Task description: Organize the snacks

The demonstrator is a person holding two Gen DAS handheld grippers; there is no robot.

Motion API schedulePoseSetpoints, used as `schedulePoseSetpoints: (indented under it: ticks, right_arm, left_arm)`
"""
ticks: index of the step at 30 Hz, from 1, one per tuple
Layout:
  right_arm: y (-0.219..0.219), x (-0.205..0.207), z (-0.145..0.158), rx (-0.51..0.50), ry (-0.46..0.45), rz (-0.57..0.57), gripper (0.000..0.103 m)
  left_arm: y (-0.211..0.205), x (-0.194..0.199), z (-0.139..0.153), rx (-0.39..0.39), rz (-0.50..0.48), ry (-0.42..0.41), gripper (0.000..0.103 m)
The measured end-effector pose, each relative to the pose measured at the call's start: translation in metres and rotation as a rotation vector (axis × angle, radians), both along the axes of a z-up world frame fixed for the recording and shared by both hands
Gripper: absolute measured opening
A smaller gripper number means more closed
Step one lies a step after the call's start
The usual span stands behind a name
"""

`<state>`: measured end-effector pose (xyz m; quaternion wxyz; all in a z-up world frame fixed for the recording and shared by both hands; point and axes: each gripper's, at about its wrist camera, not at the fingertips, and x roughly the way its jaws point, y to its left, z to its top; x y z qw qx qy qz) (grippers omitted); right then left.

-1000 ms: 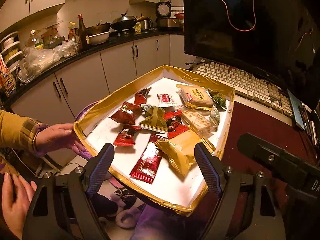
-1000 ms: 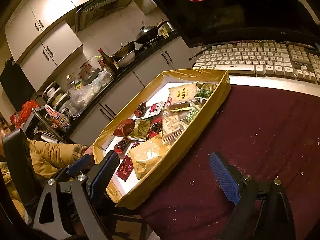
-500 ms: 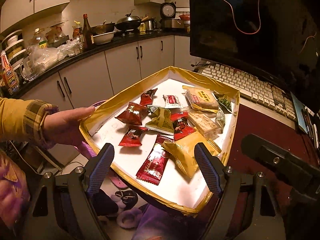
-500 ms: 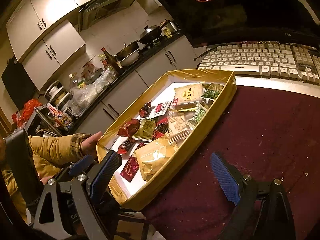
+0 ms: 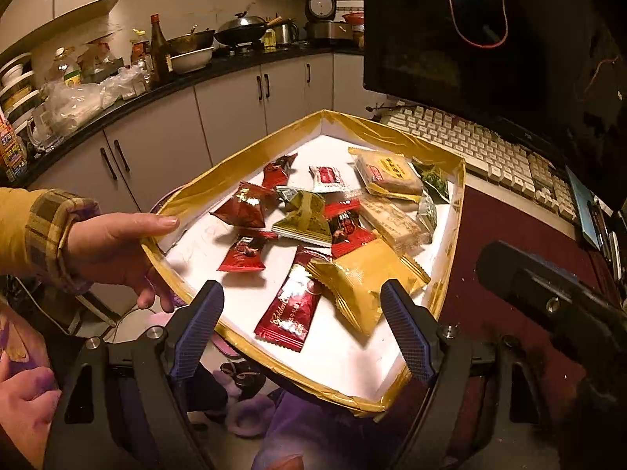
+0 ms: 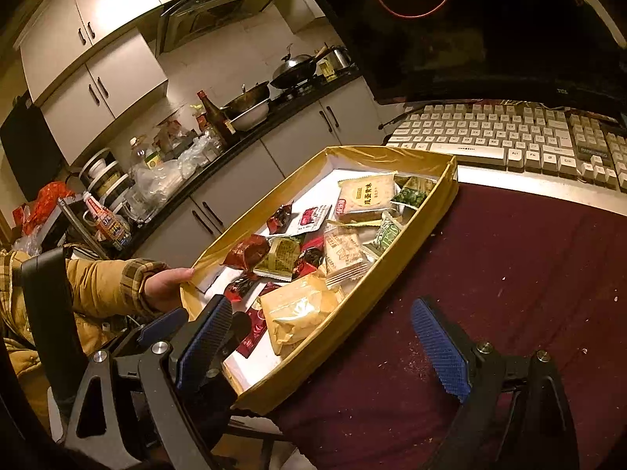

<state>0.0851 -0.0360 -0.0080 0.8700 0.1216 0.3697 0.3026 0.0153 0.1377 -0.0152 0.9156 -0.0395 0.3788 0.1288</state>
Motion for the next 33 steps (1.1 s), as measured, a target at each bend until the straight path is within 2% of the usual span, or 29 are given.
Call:
schedulePoseSetpoints:
  ticks: [10, 26, 31, 33]
  right_arm:
    - [-0.002, -0.001, 0.004, -0.057, -0.010, -0.053, 0.094]
    - [-0.002, -0.003, 0.008, -0.066, -0.016, -0.050, 0.094]
    - [-0.006, -0.005, 0.009, -0.058, -0.017, -0.051, 0.094]
    - [-0.007, -0.006, 0.011, -0.056, -0.021, -0.054, 0.094]
  left_arm:
    - [0.000, -0.001, 0.001, -0.018, -0.027, 0.000, 0.083]
    - [0.001, -0.002, 0.005, -0.043, -0.044, -0.012, 0.083]
    - [0.001, -0.010, 0.013, -0.046, -0.043, -0.072, 0.083]
    - [0.000, -0.007, 0.011, -0.047, -0.048, -0.050, 0.083]
